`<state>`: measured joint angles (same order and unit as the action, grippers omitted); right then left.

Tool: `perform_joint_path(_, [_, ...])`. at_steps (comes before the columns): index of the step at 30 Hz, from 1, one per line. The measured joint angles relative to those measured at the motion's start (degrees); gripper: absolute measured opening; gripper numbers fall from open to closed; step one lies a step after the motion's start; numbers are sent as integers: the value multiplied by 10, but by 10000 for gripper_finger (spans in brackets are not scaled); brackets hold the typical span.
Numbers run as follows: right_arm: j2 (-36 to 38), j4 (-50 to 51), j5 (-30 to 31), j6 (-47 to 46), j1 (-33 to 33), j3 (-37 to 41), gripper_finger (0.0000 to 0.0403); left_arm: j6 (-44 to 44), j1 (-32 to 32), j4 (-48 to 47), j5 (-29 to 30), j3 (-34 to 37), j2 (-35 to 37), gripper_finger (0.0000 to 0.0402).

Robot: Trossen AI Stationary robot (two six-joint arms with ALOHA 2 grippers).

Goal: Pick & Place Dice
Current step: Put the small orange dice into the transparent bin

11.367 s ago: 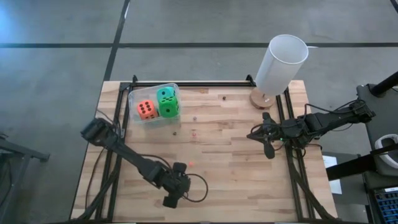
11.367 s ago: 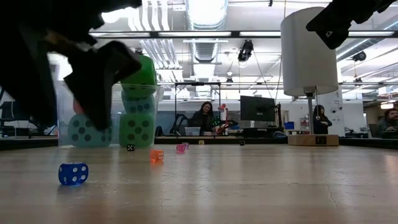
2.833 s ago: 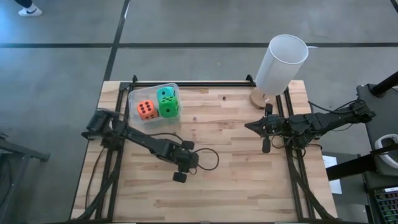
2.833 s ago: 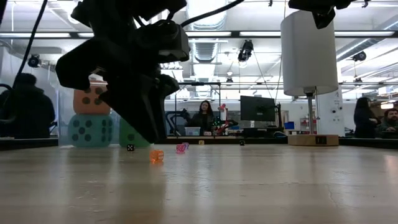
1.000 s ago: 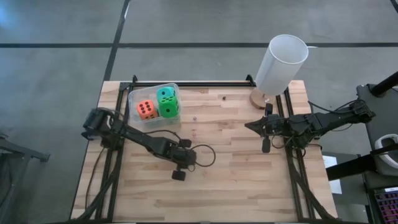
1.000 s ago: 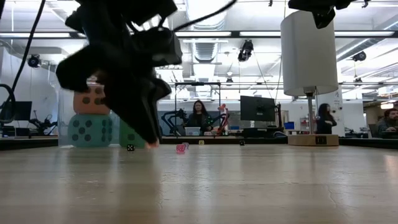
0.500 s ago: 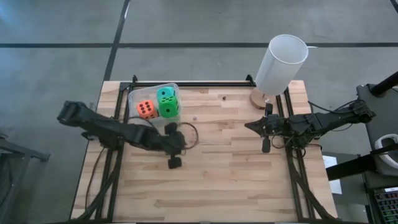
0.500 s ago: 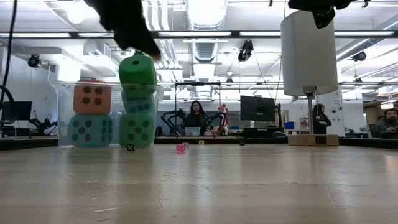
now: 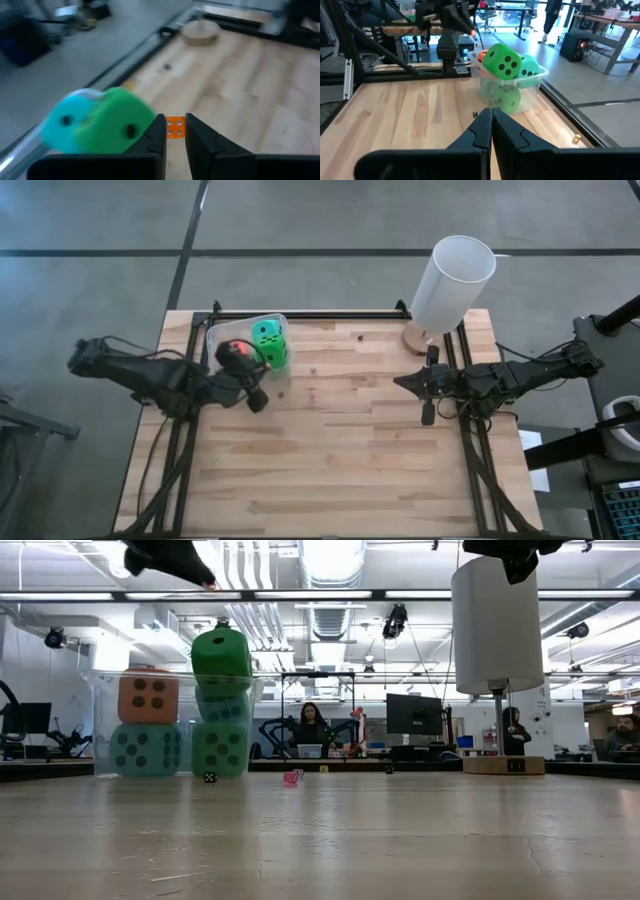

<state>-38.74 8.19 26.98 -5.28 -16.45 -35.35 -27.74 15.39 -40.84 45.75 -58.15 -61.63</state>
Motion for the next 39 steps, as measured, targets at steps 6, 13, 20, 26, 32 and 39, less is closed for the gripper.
perform_joint_path(6, [0,0,1,4,0,0,8,-122,-18,-110,87,0,45,46])
perform_joint_path(13, [0,0,2,4,0,0,8,-280,-130,-235,94,0,66,46])
perform_joint_path(20, [0,0,2,4,0,0,8,-298,-358,-238,-103,1,54,46])
perform_joint_path(26, [0,0,2,3,0,0,8,-222,-512,-238,-203,4,29,46])
perform_joint_path(32, [1,-1,2,-2,0,0,8,-202,-536,-235,-205,4,6,53])
perform_joint_path(39, [1,-2,2,-3,0,0,8,-200,-536,-235,-200,4,-28,104])
